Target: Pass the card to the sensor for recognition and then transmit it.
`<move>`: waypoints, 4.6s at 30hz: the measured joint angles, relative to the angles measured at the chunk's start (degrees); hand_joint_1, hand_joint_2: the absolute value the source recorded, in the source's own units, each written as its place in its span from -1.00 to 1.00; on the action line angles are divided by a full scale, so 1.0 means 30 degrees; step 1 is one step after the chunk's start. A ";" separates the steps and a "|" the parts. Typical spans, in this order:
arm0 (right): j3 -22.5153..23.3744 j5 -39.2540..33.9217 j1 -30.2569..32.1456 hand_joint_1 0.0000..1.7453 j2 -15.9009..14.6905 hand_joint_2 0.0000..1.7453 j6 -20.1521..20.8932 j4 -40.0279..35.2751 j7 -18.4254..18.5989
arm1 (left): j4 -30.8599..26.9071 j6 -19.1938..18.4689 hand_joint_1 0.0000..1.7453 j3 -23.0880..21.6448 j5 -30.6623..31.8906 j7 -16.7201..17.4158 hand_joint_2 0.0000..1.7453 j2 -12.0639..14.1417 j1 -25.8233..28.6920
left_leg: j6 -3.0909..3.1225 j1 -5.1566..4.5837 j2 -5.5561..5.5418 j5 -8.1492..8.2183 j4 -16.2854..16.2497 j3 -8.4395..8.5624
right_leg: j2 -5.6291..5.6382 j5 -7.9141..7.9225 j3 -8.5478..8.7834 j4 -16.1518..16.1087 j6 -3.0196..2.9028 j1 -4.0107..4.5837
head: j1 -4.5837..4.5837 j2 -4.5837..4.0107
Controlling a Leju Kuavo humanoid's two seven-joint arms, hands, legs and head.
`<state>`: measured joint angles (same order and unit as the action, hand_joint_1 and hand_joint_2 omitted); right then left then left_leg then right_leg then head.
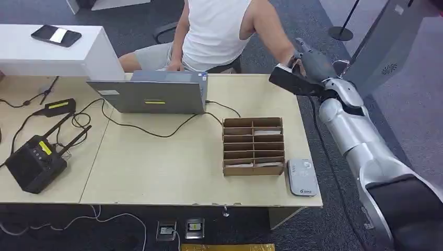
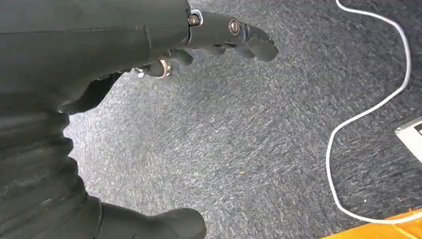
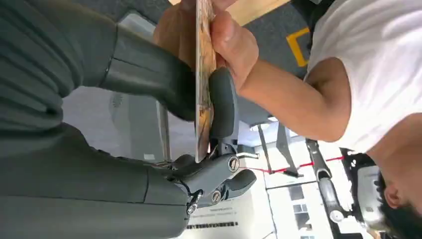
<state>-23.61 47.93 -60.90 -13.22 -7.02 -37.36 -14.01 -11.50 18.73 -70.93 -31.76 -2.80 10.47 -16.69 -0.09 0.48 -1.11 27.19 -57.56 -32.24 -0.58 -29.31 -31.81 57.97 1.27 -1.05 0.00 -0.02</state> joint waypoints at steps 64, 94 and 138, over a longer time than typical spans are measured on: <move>0.1304 -0.3176 1.3988 -1.00 -0.3337 1.00 0.7256 -1.9219 0.5071 | 0.0029 0.0481 -1.00 0.0379 -0.0598 -0.0634 1.00 0.0488 0.1350 | -0.0006 0.0002 0.0015 0.0000 0.0006 0.0015 | 0.0016 -0.0001 0.0004 -0.0006 -0.0004 0.0001 | -0.0007 0.0000; 0.0059 0.2178 1.5381 -1.00 -0.3817 1.00 0.5275 -1.8607 0.5800 | 0.0036 0.0976 -1.00 0.0393 -0.0540 -0.0393 1.00 0.0466 0.1561 | -0.0007 0.0001 0.0021 0.0001 0.0005 0.0019 | 0.0028 -0.0002 -0.0001 -0.0007 -0.0005 0.0000 | -0.0007 0.0000; -0.0532 0.5027 1.6141 -1.00 -0.2943 1.00 -0.0328 -1.5954 0.3883 | 0.0036 0.0830 -1.00 0.0386 0.0043 -0.0437 1.00 0.0423 0.1227 | -0.0008 0.0001 0.0025 0.0001 0.0007 0.0017 | 0.0030 -0.0002 0.0002 -0.0009 -0.0005 0.0000 | -0.0007 0.0000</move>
<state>-25.20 63.01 -12.48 -22.05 -8.00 -85.22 -2.36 -11.39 21.22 -69.77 -31.63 -4.11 11.74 -13.01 -0.11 0.49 -1.03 27.20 -57.54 -32.19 -0.49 -29.32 -31.81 57.94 1.25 -1.06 -0.02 -0.02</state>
